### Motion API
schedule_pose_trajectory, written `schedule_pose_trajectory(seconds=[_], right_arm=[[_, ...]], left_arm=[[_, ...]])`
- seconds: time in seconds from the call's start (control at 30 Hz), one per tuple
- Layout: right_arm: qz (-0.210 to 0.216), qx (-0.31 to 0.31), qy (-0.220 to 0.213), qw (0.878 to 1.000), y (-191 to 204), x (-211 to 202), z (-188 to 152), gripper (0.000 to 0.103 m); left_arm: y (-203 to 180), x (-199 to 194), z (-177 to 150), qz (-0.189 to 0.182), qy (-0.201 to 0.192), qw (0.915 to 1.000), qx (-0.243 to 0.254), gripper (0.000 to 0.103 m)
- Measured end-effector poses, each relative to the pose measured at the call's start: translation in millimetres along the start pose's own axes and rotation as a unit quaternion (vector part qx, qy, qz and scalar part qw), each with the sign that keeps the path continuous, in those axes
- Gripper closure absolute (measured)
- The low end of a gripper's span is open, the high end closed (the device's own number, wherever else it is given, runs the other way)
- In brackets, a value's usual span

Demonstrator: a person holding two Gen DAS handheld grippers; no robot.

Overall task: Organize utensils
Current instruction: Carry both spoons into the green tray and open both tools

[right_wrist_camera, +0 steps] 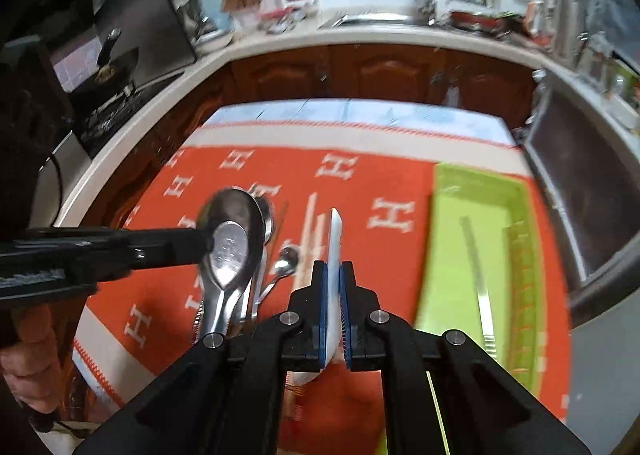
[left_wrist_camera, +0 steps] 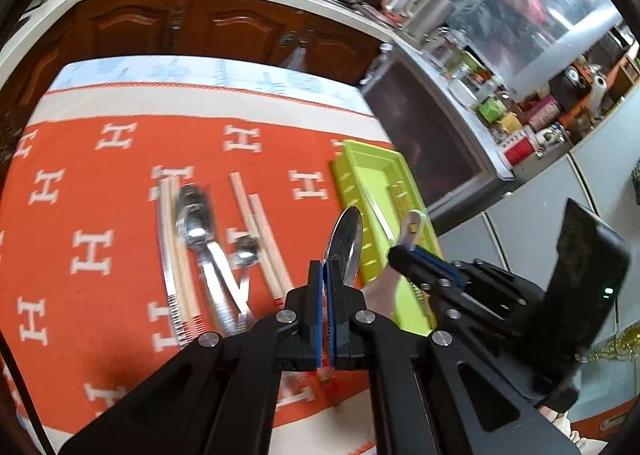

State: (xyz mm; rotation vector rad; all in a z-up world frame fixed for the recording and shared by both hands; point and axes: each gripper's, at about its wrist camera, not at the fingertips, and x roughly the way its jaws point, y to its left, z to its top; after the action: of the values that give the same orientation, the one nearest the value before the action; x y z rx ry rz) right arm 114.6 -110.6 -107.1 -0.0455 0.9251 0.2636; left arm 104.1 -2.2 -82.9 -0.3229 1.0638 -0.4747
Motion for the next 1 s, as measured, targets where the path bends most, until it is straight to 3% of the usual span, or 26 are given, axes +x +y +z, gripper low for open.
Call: schedule_pose_trajectory(seconds=[0.13,0.3,0.63,0.77,1.0], right_arm=[[-0.044,-0.004,-0.01,0.999,-31,-36,-3,0.098],[-0.094,0.006,0.018,0.995,-82,-48,-14,0.098],[-0.072,0.044,0.082,0.993,-138,-11,-50,0.097],[-0.052,0.081,0.092,0.991,-157,7,-53,0.091],[-0.072,0.113,0.071,0.988,-172,9,-44,0.087]], left_arm=[[-30,20,8,-0.016,0.008,0.9997,0.018,0.103],[-65,56,15,-0.026,0.025,0.9987,0.037,0.103],[-94,135,12,0.017,0.072,0.9953,0.063,0.103],[-93,146,10,0.03,0.082,0.994,0.066,0.102],[-94,137,11,0.036,0.071,0.9936,0.08,0.093]])
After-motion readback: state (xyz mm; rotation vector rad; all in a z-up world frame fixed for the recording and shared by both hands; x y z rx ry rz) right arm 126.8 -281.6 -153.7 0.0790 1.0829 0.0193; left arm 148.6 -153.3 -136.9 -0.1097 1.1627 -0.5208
